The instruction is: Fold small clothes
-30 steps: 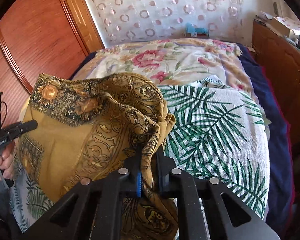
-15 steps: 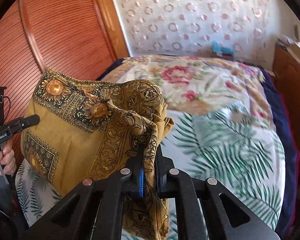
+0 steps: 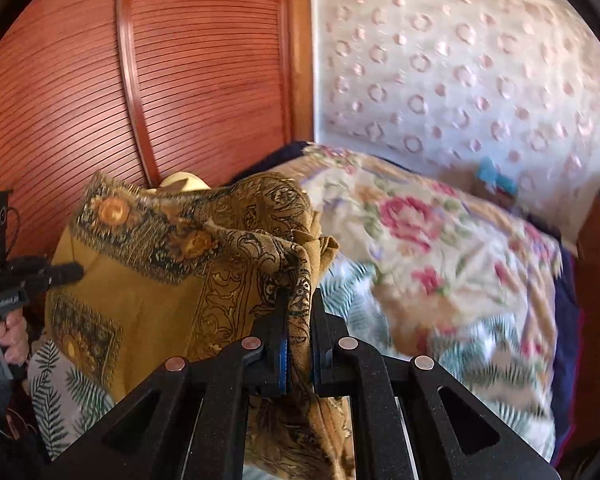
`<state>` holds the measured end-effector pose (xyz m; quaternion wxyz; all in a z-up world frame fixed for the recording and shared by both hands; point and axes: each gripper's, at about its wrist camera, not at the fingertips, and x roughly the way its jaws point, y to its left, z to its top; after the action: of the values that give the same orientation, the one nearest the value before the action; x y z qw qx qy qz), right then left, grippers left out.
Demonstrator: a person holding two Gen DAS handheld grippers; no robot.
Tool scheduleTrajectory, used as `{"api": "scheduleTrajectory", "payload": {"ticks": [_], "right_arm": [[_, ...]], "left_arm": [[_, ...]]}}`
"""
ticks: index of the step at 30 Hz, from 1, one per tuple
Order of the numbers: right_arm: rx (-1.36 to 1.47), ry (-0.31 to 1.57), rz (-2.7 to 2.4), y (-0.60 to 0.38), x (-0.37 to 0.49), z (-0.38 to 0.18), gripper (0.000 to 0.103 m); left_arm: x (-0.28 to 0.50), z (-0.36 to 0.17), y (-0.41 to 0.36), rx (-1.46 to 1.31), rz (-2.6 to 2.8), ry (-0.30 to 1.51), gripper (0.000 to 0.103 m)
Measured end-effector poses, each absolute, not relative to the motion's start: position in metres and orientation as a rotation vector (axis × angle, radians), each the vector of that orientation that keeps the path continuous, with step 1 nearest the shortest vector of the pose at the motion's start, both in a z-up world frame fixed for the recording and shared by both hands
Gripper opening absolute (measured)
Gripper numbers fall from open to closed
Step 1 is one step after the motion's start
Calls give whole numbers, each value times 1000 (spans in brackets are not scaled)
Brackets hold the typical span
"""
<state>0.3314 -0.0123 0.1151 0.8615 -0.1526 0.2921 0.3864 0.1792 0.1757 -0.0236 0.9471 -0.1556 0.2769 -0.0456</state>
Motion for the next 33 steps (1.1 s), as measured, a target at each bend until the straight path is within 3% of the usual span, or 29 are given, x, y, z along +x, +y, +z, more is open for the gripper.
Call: {"api": "scheduleTrajectory", "payload": {"ticks": [15,22,27,30,32,33], "right_arm": [[-530,557,948,156,420,78,7],[-515,485,979,160,418,103,7],[-565,522,995,179,426,95,7],[-584,601,959,189,442,64,10],[-564,623,909,190,454,51,17],[-538,624,883,187,458,47,26]], "left_arm": [[147,-52,213,-440,58,505,9],[145,-31,210,-450,37,457,9],[155,-59,214,-456,96,568,9],[156,-77,219,-462,143,622,11],[153,-79,222,-445,163,625,20],[151,-78,223,-433,169,622,25]]}}
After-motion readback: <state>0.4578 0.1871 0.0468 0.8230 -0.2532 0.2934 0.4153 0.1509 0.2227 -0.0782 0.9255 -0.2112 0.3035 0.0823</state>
